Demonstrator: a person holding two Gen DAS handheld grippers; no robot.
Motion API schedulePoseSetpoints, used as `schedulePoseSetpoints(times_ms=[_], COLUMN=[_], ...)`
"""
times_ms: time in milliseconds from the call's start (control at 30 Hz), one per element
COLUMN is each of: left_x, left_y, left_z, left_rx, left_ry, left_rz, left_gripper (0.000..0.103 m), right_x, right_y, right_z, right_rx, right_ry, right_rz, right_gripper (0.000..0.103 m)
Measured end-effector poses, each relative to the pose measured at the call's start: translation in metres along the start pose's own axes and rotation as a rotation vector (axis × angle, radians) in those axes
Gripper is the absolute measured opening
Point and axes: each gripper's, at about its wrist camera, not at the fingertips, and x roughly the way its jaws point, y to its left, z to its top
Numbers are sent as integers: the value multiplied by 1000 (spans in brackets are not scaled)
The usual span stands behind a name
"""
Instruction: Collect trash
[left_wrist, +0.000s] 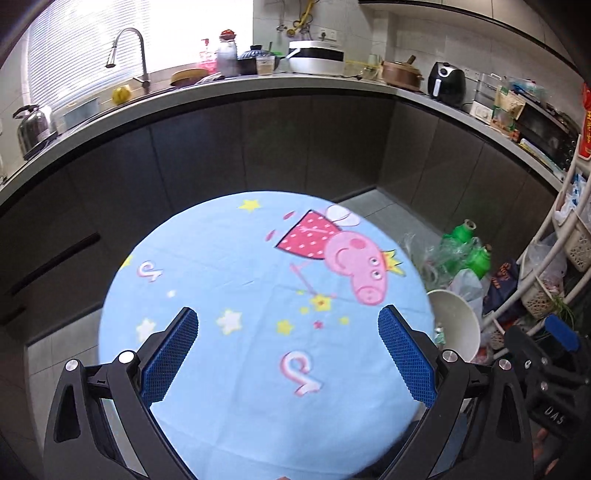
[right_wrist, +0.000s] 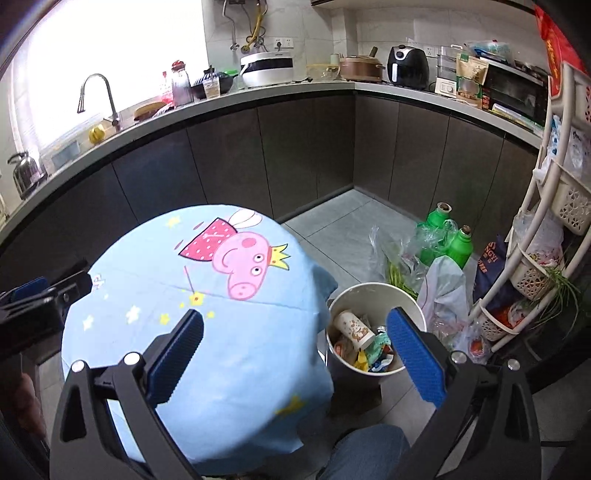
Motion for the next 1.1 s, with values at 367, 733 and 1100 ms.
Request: schedulePoseSetpoints(times_ms=[367,733,1100], left_x=[-11,-17,-19], left_y=[50,61,58], left_z=[-38,-46,-44], left_rx=[-14,-22,-18], left_ry=[44,45,42], left_rz=[70,75,71], left_gripper=[94,94,94], right_x=[-10,-9,-10], right_y=[62,76,76], right_z=[-14,-15,-14], right_rx=[-110,-137,-134], right_ry=[14,19,15], right_rz=[-30,-34,-33], right_gripper=[99,99,99])
